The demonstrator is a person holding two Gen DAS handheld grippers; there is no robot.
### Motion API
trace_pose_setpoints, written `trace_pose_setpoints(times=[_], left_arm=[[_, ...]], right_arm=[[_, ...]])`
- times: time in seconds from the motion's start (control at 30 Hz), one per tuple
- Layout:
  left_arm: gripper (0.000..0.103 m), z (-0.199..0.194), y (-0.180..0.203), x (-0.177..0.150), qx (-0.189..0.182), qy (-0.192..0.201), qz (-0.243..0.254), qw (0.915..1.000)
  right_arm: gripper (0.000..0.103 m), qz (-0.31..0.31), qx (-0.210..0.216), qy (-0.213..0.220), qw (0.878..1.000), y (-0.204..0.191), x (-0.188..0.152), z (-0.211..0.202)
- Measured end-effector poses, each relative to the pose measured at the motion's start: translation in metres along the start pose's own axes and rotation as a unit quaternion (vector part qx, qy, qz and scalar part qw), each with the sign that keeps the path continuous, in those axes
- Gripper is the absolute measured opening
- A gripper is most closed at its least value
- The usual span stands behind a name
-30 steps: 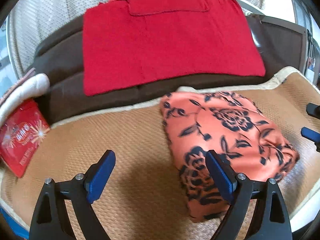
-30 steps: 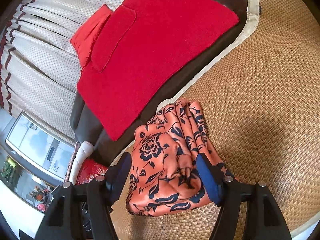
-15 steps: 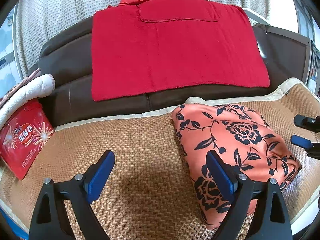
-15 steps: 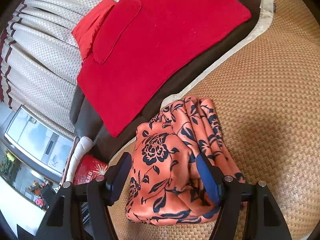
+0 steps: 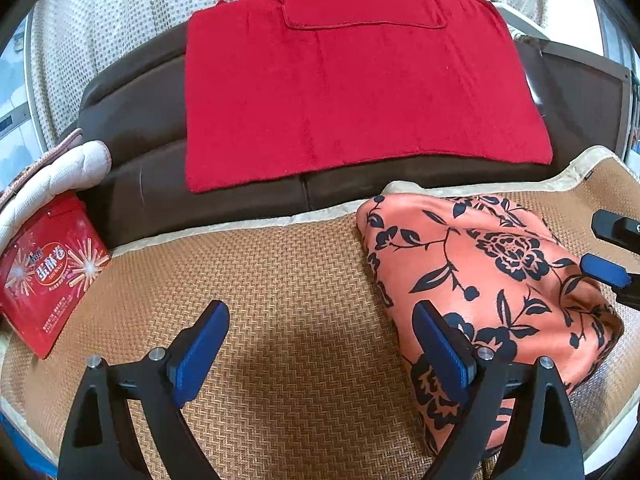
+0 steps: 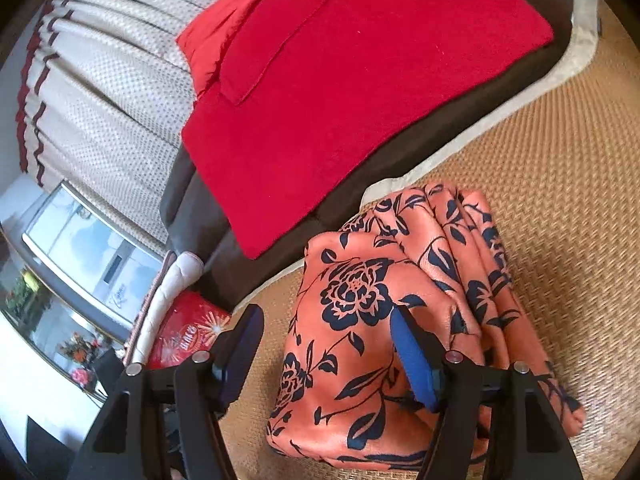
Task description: Fold small clothes
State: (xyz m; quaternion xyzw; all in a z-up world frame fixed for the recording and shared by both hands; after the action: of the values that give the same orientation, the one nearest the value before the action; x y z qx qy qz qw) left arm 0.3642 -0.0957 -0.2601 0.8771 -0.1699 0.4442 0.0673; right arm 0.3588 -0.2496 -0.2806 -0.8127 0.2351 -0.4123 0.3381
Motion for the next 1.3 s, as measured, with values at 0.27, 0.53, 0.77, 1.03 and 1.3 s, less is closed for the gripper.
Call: trace_pose_setpoints(times=[0.27,0.53,0.77,1.03,1.3], left_arm=[[0.093,0.023,0.004,-0.003,-0.006,-0.018,-0.006,0.9998],[0.093,0.032,0.019,0.005,-0.046,-0.019,-0.019,0.9986],[0.093,0.050,0.038,0.003,-0.123,-0.047,-0.056,0.9896],[0.093,0.057,0.054,-0.003,-0.127,-0.060,-0.046,0.9890],[0.093,0.056,0.054,-0.002,-0.124,-0.058,-0.043,0.9896]], right_arm=[[0.068,0.007,-0.006,-0.041,0.999,0.011,-0.005,0.023],[0.071,0.048,-0.011,0.006,0.999,0.047,0.022,-0.001],[0.071,0.099,-0.029,-0.008,0.995,0.088,0.030,-0.003],[0.071,0.130,-0.040,-0.036,0.990,0.116,0.026,0.000],[0.072,0.136,-0.030,-0.041,0.989,0.116,0.024,0.002]])
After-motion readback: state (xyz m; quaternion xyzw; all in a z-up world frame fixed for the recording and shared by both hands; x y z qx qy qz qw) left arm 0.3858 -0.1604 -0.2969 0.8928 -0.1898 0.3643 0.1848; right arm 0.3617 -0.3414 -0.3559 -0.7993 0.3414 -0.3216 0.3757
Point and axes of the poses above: each gripper's, at about its wrist camera, not at the fingertips, and z roughly the way its jaws point, y to its right, x to its top, the point moved 10 cm from there along z, roughly the way its jaws point, and after that the axes turned 9 degrees about -x, right-handed, at the moved point
